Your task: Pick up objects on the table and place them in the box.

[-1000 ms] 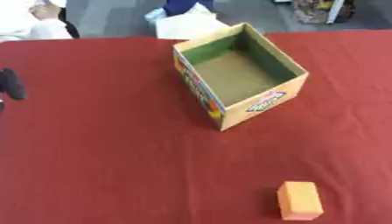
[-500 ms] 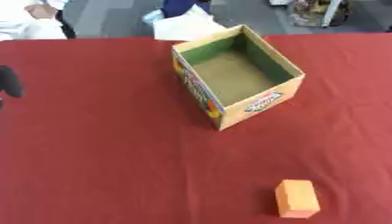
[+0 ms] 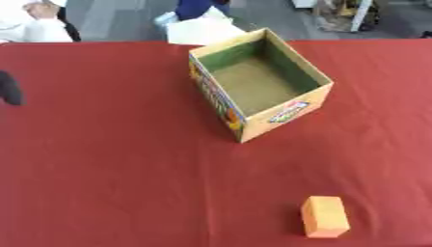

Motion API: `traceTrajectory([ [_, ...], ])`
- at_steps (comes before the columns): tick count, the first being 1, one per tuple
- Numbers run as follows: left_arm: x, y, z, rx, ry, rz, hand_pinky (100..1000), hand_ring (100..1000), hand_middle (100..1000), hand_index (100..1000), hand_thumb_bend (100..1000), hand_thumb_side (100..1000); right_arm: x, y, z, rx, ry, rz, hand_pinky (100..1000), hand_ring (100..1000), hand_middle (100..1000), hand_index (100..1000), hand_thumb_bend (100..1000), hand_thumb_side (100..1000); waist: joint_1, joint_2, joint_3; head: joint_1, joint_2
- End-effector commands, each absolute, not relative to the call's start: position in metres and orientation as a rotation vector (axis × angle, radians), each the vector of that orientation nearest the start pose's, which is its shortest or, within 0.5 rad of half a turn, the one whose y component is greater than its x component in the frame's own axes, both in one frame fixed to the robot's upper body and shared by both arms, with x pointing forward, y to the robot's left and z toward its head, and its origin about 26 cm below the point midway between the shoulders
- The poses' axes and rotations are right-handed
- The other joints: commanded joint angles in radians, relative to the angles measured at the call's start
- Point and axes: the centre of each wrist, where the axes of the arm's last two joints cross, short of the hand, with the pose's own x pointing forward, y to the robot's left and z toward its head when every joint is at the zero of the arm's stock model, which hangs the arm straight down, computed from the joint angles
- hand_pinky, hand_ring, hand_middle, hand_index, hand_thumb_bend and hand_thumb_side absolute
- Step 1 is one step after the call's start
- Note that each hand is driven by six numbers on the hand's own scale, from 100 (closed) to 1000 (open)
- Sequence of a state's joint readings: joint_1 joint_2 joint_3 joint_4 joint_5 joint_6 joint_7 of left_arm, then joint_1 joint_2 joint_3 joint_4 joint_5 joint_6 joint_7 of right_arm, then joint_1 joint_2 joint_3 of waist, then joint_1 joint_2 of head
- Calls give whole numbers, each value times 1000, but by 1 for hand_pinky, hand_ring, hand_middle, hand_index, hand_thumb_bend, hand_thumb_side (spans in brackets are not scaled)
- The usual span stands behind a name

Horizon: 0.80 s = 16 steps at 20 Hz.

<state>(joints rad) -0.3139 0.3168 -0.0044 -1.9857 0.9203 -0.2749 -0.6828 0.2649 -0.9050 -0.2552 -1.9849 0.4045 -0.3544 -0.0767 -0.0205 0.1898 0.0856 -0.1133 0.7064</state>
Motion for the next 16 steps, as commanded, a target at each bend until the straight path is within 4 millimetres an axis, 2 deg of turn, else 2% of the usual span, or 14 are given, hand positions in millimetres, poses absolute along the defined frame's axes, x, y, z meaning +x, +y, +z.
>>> traceTrajectory([
  [1,301,259,207,1487,3063,789,586,914,969,786,100,627,222,-419,197,-1003,-1836,1362,771,869,677,871,100,781,-1,-15,-1,-4,6],
  [16,301,258,206,1503,3054,801,585,915,971,784,100,626,231,-407,198,-899,-1820,1556,781,871,701,880,100,752,0,-20,-1,-10,14],
])
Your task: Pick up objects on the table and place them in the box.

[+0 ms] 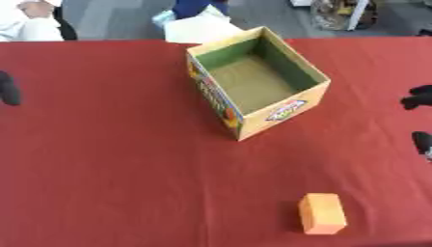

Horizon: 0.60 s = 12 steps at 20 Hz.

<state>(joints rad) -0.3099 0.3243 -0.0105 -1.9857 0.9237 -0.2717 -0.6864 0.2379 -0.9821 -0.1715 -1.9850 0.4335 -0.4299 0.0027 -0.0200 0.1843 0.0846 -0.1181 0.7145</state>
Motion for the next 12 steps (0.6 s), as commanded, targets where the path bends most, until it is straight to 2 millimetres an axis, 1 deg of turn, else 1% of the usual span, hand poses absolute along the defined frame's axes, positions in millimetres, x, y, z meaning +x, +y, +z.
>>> traceTrajectory([
  [1,301,257,206,1505,3053,801,584,916,971,784,100,627,231,-406,198,-886,-1818,1564,780,871,699,882,100,755,-1,-15,1,-6,6],
  [2,301,257,206,1508,3053,802,584,916,971,784,100,627,232,-405,197,-868,-1812,1571,775,872,685,900,100,756,-1,-15,1,-7,7],
  [5,301,257,206,1514,3051,805,584,916,972,784,100,627,234,-401,194,-803,-1791,1587,770,874,677,898,100,737,-2,-16,4,-10,9],
  [7,301,257,206,1518,3050,808,584,917,972,783,100,627,235,-398,194,-763,-1769,1605,769,878,685,895,100,709,-3,-17,5,-12,10],
  [8,301,256,206,1519,3050,808,584,917,972,783,100,627,235,-397,194,-745,-1759,1613,767,878,686,891,100,678,-3,-17,6,-12,10],
  [9,301,256,206,1522,3049,808,584,917,972,783,100,627,236,-396,194,-728,-1749,1621,767,879,685,890,100,672,-3,-17,6,-13,11],
  [10,301,256,206,1524,3048,809,584,917,973,783,100,626,237,-395,194,-713,-1741,1627,767,879,680,887,100,639,-3,-18,7,-13,10],
  [11,301,256,206,1525,3047,809,584,917,973,783,100,627,238,-394,195,-700,-1735,1629,767,879,677,885,100,641,-3,-18,8,-14,10],
  [12,301,256,206,1526,3047,809,584,917,973,783,100,627,238,-393,195,-689,-1728,1631,769,880,672,882,100,620,-3,-18,8,-14,10],
])
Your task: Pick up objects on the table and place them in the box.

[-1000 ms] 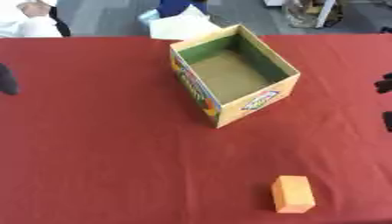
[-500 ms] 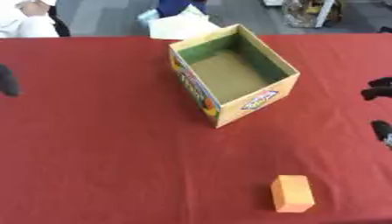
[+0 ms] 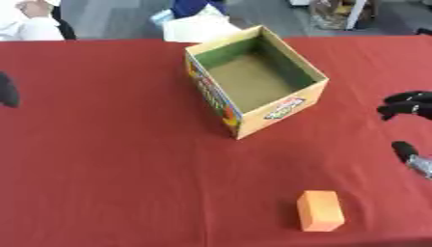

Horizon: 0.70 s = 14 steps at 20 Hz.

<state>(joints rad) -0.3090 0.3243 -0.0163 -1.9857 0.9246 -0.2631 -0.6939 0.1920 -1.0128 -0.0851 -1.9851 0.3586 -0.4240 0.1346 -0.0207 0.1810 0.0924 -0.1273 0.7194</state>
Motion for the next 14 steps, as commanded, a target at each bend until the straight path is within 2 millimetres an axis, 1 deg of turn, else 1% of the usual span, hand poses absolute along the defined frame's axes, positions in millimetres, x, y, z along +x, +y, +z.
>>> traceTrajectory([
  [1,301,256,206,1527,3047,809,583,917,973,783,100,627,239,-393,195,-678,-1721,1634,771,882,672,881,100,608,-2,-15,1,-5,6],
  [3,301,256,205,1530,3046,810,583,918,973,783,100,627,239,-391,195,-660,-1702,1641,777,890,675,878,100,578,-3,-15,2,-6,7],
  [7,301,255,205,1536,3045,810,584,918,973,783,100,627,240,-389,194,-647,-1660,1650,804,906,675,877,165,526,-4,-17,4,-7,9],
  [9,301,255,205,1540,3046,808,585,918,973,783,100,628,241,-389,194,-648,-1636,1662,813,909,686,879,196,521,-6,-19,5,-8,9],
  [11,301,255,205,1545,3046,806,585,918,973,783,100,628,241,-387,191,-637,-1607,1679,814,908,692,879,206,521,-7,-20,7,-10,9],
  [12,301,254,205,1548,3045,806,585,918,973,783,100,628,241,-386,191,-632,-1594,1689,819,911,700,882,222,508,-7,-21,8,-10,9],
  [14,301,254,206,1552,3044,803,585,918,973,783,100,628,242,-384,191,-630,-1575,1705,827,916,707,887,241,515,-7,-23,11,-13,9],
])
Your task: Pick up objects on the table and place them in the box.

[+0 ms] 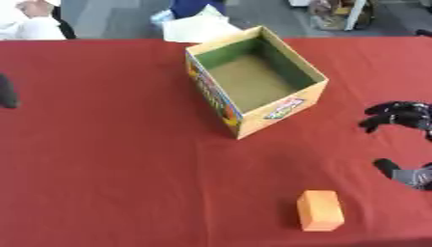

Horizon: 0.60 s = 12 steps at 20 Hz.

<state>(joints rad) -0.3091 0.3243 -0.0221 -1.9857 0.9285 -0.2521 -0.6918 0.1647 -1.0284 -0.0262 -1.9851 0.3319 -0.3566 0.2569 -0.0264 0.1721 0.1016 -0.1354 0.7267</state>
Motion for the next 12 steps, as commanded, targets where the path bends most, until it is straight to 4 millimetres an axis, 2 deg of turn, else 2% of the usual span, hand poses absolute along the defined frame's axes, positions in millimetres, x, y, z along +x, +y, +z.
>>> traceTrajectory([
  [1,301,254,206,1554,3043,802,586,918,973,783,100,628,242,-383,191,-631,-1566,1711,829,916,707,890,245,518,-2,-14,3,-6,2],
  [12,301,253,205,1573,3040,806,585,920,975,782,100,628,245,-370,180,-583,-1490,1727,835,918,712,893,233,554,-5,-17,12,-14,1],
])
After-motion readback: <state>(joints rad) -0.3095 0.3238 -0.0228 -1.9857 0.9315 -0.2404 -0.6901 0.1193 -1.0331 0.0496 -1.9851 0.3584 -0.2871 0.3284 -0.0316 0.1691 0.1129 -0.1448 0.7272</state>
